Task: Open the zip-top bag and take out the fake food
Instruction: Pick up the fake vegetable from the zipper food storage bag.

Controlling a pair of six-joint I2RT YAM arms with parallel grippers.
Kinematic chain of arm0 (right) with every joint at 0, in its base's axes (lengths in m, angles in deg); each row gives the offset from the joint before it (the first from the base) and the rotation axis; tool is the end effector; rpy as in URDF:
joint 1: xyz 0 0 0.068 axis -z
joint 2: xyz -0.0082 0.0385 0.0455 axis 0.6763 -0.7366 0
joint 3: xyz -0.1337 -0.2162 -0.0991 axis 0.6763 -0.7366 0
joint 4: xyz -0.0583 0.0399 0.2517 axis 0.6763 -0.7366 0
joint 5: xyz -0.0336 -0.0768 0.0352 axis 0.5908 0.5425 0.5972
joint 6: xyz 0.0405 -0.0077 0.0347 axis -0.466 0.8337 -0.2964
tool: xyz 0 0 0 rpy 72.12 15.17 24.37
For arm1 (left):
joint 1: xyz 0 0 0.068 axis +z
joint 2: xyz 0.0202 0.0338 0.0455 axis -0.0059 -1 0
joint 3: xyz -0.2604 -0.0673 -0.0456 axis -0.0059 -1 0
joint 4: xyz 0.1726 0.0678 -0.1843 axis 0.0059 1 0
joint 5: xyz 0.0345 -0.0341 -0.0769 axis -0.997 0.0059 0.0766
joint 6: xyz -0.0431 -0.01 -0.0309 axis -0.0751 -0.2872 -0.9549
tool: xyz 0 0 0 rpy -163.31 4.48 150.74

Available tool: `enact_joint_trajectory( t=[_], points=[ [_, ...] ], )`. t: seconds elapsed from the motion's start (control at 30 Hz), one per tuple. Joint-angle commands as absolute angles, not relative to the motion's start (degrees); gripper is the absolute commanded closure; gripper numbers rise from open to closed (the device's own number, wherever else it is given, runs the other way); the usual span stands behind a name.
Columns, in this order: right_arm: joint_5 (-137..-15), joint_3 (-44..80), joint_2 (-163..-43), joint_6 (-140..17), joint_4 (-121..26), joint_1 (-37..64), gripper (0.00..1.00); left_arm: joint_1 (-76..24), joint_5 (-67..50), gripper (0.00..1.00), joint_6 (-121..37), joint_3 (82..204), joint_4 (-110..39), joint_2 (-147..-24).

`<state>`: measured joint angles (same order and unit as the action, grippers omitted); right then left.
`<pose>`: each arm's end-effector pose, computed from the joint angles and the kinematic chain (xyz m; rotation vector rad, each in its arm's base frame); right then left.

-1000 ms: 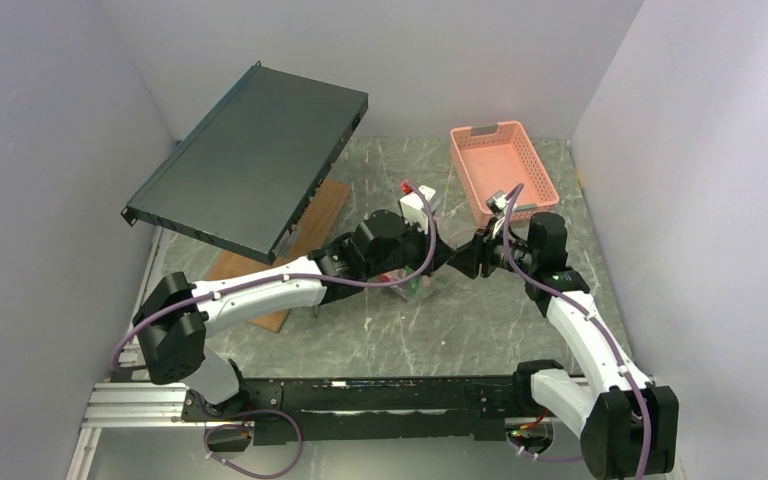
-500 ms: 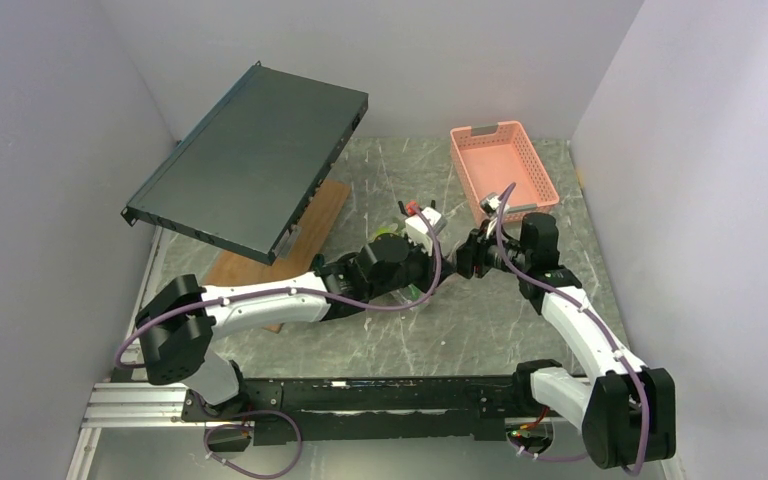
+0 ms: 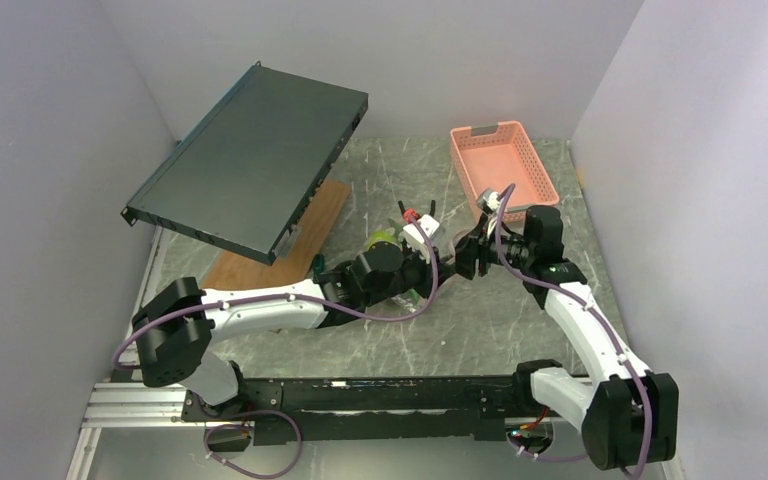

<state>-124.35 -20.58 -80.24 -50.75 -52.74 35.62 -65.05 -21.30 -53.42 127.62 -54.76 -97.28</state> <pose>0.2097 0.0553 0.2638 -0.7795 1.7938 1.0195 0.1515 -0.3238 0.2874 0.6086 1.7527 -1.0469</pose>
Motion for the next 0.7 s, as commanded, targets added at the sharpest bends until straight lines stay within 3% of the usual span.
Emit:
enact_joint_trajectory(
  t=[0.0,0.3,0.67],
  points=[
    [-125.45,-20.19,-81.88,-52.21,-47.50,35.30,0.48,-65.67,-21.03,1.00,-53.88,127.10,-58.14,-96.02],
    [-122.05,-20.14,-88.02,-52.05,-48.04,34.40,0.47,-65.68,-21.30,0.99,-53.95,127.45,-57.75,-94.75],
    [-123.13,-20.02,-90.12,-48.68,-50.74,34.45,0.41,-64.80,-21.09,0.52,-52.09,126.65,-48.89,-88.10]
  ],
)
